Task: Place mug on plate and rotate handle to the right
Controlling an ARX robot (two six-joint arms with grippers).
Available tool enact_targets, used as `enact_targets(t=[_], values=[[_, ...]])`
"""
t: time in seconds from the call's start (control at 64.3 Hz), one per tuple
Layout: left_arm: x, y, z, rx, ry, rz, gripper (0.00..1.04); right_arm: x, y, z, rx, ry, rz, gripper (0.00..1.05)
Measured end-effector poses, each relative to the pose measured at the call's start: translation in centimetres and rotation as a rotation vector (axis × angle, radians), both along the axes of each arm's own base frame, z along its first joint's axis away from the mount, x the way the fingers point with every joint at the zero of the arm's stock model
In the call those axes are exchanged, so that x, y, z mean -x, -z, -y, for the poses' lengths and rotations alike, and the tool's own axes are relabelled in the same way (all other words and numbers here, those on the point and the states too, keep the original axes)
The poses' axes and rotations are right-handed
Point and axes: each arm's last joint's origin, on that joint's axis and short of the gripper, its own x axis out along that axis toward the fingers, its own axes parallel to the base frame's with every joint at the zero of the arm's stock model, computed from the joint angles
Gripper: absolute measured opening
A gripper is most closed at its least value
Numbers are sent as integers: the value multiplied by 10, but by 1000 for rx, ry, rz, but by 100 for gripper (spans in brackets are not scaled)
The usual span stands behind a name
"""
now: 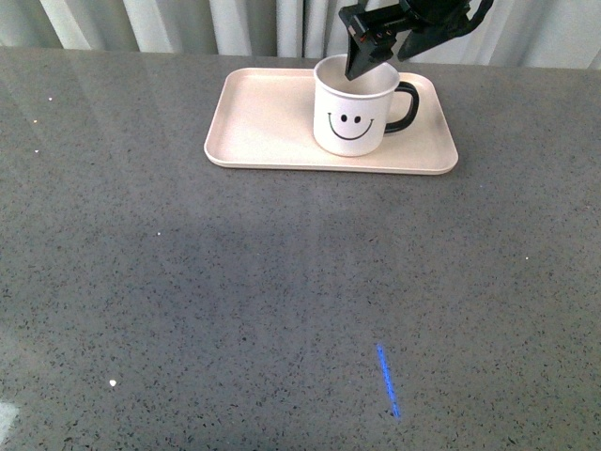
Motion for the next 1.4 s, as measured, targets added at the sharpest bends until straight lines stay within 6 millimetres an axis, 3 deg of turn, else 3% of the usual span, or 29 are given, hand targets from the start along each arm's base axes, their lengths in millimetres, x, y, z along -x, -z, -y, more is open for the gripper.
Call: enact_targets(t=[0.202, 0.435, 0.56, 0.699, 0.777, 0.855, 0.948, 1.041, 1.181, 1.399], values=[[0, 0, 0, 0, 0, 0, 95, 2, -16, 4, -13, 3, 57, 96], [0, 0, 0, 0, 0, 0, 95, 33, -73, 19, -98, 38, 262, 96], [0, 0, 0, 0, 0, 0, 96, 45, -92, 22, -109, 43, 307, 96], [0, 0, 0, 0, 0, 0, 95, 45, -83, 21, -108, 73, 297, 95], [0, 0, 0, 0, 0, 0, 95, 51, -67, 24, -102, 318, 577, 80], [0, 0, 0, 0, 0, 0, 95, 91, -59, 31, -220, 420, 826, 63], [0, 0, 0, 0, 0, 0, 95, 134, -60, 39, -286, 436, 953, 47], [0, 0, 0, 0, 0, 0, 95, 180, -49, 47, -310, 448, 981, 26], [0, 0, 0, 0, 0, 0, 95, 222, -19, 51, -296, 450, 917, 1], [0, 0, 0, 0, 0, 0, 96, 273, -10, 65, -300, 453, 925, 2]])
